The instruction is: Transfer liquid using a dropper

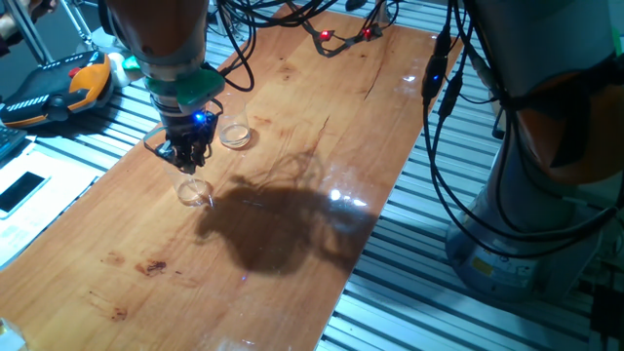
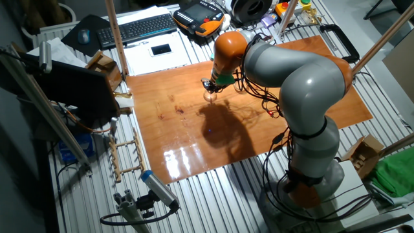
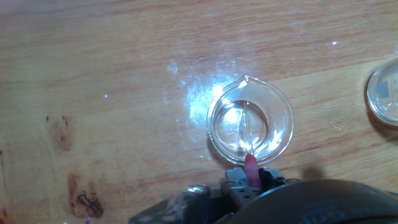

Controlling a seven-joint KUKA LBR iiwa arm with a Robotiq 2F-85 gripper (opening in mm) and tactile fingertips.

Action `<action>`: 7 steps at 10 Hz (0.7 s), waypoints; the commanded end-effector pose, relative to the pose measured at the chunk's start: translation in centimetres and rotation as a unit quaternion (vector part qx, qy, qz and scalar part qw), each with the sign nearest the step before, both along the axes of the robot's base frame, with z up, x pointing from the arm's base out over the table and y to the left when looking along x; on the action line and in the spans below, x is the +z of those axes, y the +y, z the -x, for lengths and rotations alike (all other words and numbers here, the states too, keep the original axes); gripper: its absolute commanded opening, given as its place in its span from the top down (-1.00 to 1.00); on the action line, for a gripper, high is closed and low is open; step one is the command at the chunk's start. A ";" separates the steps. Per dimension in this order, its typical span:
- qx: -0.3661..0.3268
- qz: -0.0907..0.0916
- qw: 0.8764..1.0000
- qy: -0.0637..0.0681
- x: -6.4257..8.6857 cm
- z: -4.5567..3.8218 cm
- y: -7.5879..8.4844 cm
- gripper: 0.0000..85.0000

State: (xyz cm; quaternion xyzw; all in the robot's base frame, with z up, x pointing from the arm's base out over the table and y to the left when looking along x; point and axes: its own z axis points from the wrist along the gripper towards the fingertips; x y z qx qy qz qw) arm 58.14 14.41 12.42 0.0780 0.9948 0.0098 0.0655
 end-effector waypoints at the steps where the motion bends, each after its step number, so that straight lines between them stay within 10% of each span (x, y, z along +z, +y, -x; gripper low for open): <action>1: 0.001 0.001 1.000 0.000 0.0 0.00 0.0 0.51; 7: -0.003 0.003 1.000 -0.004 0.0 -0.02 0.0 0.58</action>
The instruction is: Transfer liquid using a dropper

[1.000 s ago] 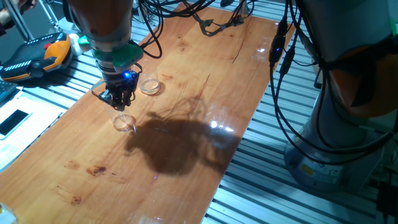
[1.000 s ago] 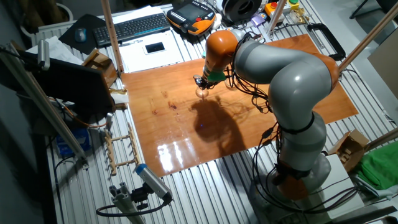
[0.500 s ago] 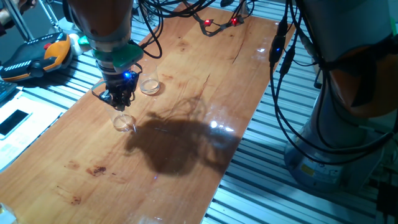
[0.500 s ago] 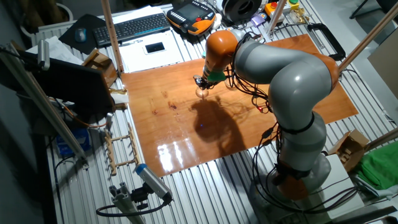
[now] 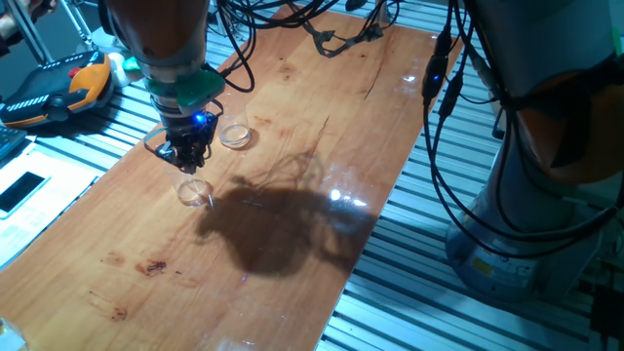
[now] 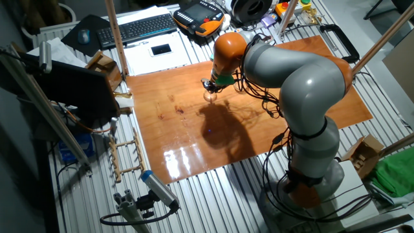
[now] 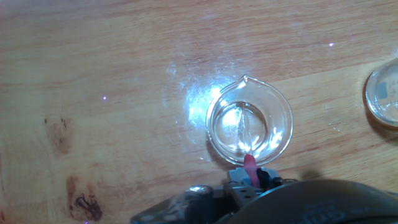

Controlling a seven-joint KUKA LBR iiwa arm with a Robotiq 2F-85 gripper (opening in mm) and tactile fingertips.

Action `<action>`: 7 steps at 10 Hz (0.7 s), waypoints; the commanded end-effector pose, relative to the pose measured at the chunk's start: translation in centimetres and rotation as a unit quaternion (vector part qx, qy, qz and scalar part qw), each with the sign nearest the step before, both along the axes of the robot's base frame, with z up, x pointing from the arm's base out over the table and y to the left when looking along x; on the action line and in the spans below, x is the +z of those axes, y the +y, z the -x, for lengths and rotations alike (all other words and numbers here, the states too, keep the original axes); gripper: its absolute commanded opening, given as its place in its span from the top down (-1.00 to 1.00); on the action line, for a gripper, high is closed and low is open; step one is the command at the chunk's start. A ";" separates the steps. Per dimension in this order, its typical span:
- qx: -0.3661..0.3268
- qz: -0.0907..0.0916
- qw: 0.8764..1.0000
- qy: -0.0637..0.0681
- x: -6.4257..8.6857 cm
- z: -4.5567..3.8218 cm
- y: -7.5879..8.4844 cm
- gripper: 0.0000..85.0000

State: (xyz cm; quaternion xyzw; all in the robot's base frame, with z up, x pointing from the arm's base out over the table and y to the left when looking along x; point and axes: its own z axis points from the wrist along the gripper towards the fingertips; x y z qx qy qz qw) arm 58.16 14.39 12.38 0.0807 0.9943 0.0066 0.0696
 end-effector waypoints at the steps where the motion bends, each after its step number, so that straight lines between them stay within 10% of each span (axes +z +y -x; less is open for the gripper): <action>1: 0.000 0.000 1.000 0.000 0.0 0.00 0.0 0.63; 7: 0.001 0.006 1.000 -0.002 0.1 0.01 0.0 0.76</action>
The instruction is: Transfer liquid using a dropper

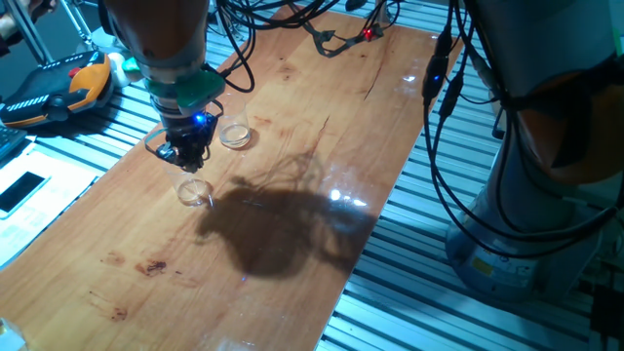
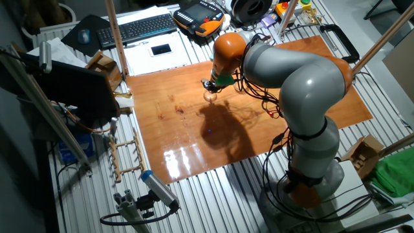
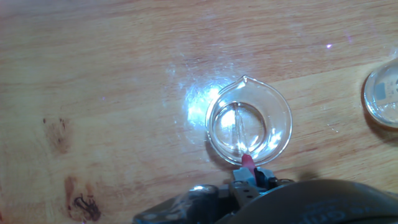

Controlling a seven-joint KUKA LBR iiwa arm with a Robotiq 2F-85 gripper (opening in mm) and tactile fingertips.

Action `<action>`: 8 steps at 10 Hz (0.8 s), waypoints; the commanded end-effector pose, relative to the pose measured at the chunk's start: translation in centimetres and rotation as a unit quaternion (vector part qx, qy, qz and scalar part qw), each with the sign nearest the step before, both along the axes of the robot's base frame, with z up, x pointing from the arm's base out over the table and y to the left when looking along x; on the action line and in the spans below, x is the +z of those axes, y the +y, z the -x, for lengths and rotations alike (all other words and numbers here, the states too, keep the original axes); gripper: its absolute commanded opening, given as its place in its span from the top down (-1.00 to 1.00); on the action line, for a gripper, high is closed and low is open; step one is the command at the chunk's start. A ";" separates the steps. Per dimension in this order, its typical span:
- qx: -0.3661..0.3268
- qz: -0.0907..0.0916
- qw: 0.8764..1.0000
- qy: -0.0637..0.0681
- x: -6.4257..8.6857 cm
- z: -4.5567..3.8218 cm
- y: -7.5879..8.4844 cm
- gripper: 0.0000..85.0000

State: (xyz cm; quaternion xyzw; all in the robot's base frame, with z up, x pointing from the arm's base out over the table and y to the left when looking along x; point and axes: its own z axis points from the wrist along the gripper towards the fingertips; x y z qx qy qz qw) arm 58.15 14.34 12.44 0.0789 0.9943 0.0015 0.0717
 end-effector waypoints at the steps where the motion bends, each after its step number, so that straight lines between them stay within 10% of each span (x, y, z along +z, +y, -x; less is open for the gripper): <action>1: 0.000 0.000 1.000 0.000 0.0 0.01 0.0 0.86; 8: -0.003 0.006 1.000 0.000 0.7 0.29 -0.2 0.98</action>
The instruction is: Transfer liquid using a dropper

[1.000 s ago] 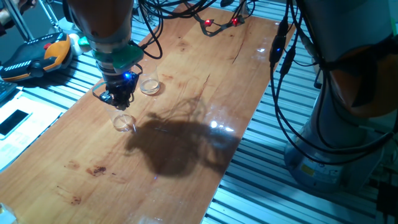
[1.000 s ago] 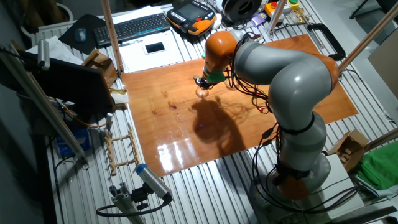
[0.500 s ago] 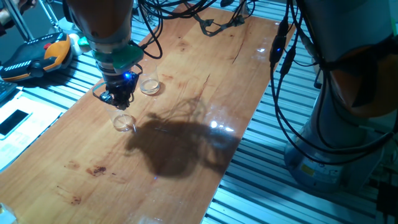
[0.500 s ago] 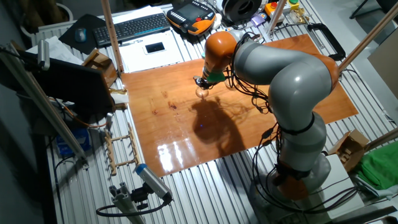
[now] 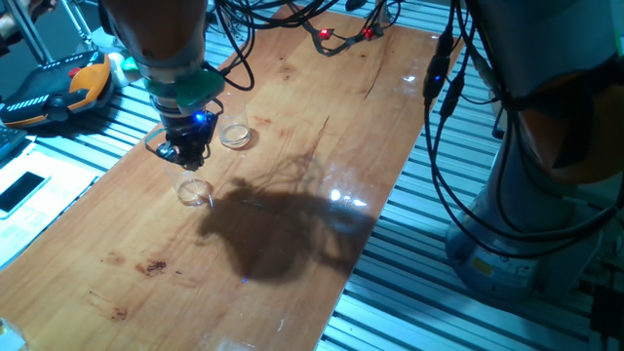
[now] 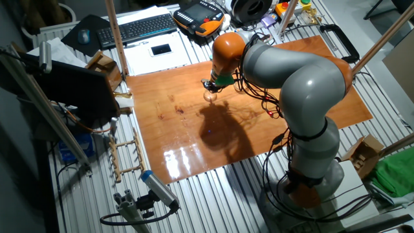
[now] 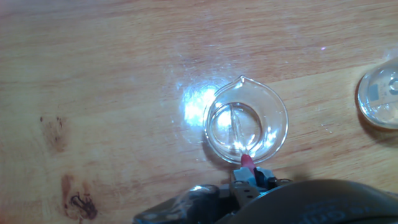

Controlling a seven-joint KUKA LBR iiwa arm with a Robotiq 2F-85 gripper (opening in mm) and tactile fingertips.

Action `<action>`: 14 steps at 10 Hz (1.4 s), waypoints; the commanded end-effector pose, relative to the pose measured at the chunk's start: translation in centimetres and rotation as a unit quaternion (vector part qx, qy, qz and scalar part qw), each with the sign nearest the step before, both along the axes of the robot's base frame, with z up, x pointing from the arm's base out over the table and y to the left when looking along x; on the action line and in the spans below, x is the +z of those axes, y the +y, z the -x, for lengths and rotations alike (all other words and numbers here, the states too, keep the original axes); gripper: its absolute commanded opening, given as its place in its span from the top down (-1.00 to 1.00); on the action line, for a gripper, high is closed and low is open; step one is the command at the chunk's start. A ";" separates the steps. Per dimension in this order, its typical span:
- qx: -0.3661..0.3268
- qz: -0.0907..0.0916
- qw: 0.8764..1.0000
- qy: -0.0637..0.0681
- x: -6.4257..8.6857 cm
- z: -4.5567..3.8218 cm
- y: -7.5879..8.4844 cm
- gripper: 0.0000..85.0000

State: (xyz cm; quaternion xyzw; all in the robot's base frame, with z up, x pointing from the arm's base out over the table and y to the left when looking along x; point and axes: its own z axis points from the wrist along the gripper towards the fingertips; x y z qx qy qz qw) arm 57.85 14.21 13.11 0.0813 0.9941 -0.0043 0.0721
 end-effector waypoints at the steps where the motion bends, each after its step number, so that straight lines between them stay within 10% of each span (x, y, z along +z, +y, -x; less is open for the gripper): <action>1: -0.002 -0.001 1.000 -0.002 0.2 0.08 0.0 0.98; 14: -0.036 -0.019 0.999 0.010 7.2 1.26 -0.8 0.98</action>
